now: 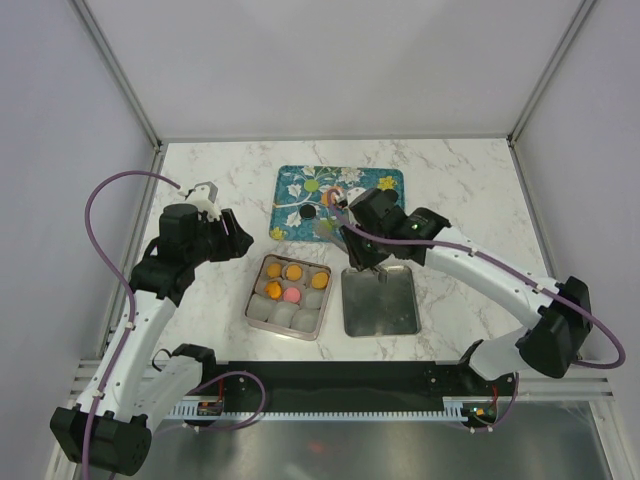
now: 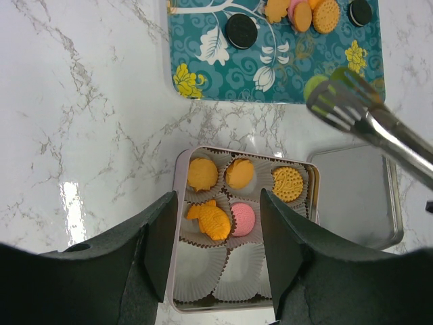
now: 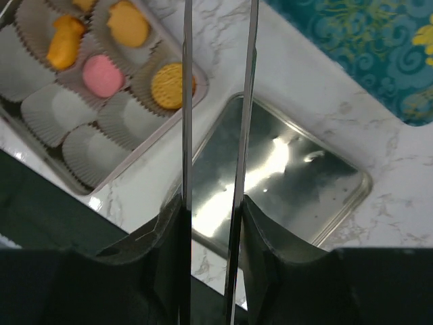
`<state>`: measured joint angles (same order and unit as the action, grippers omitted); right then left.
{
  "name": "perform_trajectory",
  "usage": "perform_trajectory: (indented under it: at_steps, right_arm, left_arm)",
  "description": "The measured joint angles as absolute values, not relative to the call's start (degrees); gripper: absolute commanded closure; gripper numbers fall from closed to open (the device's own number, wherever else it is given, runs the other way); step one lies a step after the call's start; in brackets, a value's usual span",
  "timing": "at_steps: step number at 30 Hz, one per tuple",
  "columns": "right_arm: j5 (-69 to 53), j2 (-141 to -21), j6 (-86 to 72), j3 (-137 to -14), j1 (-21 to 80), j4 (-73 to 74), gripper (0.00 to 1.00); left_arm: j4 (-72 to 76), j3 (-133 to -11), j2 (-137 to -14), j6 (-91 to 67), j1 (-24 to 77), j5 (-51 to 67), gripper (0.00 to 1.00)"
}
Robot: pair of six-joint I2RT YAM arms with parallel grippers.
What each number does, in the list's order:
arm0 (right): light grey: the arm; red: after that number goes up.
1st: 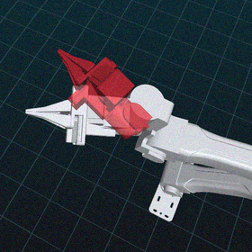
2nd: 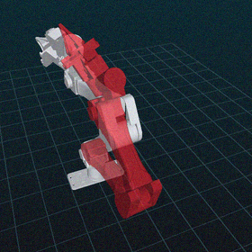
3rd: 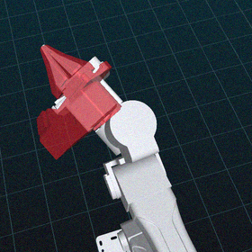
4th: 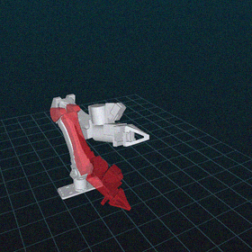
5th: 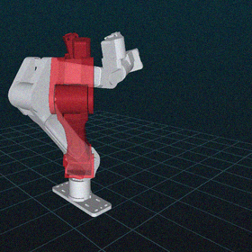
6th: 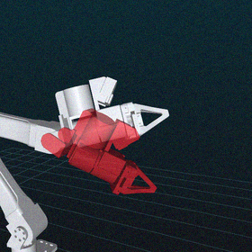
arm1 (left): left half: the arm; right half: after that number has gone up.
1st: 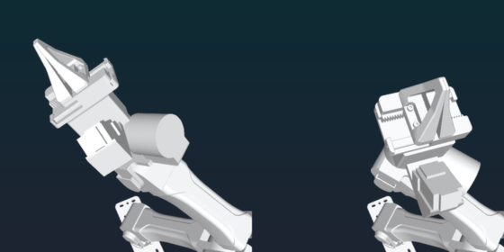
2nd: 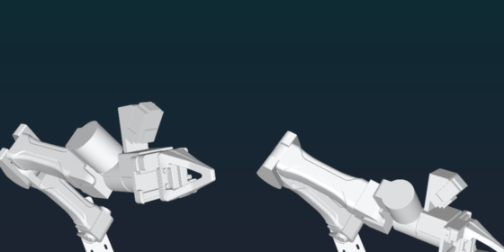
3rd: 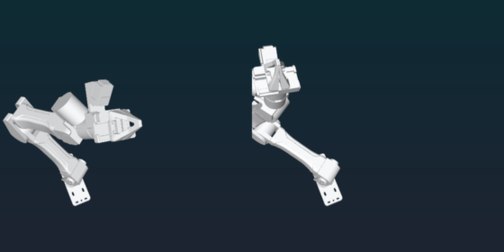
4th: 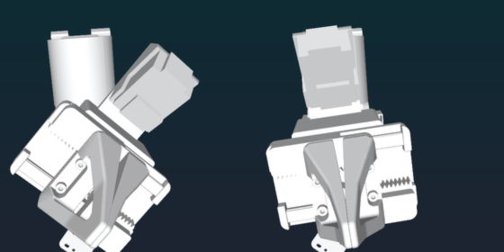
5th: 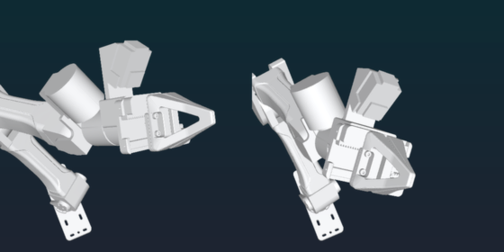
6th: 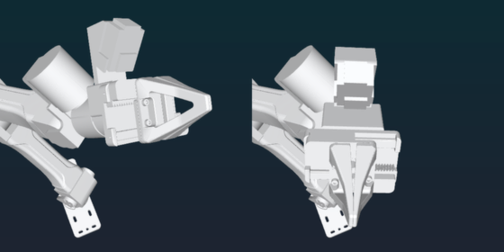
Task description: Pack the cookies
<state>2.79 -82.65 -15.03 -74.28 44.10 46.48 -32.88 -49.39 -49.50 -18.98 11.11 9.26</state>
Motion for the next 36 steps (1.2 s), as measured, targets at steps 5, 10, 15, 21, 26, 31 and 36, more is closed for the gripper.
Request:
perform_trajectory:
  at_steps: [5,10,15,21,26,31,36]
  right_arm:
    - [2.6,-80.7,-16.8,-74.5,54.1,48.1,0.65]
    - [2.7,-79.4,-19.1,-73.3,60.9,48.6,0.65]
    - [2.8,-79.2,-21.3,-70.5,64.9,49.1,0.65]
    - [2.8,-78.8,-22.9,-68.3,67.2,49.6,0.64]
    - [2.8,-78.3,-23.4,-67.2,67.8,50.3,0.64]
    - [2.8,-78.3,-23.8,-66.7,67.8,50.6,0.64]
    - [2.8,-78.3,-23.8,-66.6,67.8,50.7,0.62]
  left_arm:
    - [-32.9,-49.4,-49.5,-19.0,11.1,9.3,0.40]
    - [-32.9,-49.4,-49.5,-19.0,11.1,9.2,0.40]
    - [-32.9,-49.4,-49.5,-19.0,11.1,9.2,0.40]
    - [-32.9,-49.4,-49.5,-19.0,11.1,9.2,0.40]
    - [-32.9,-49.4,-49.5,-19.0,11.1,9.2,0.40]
    - [-32.9,-49.4,-49.5,-19.0,11.1,9.2,0.40]
    - [-32.9,-49.3,-49.5,-19.0,11.1,9.2,0.40]
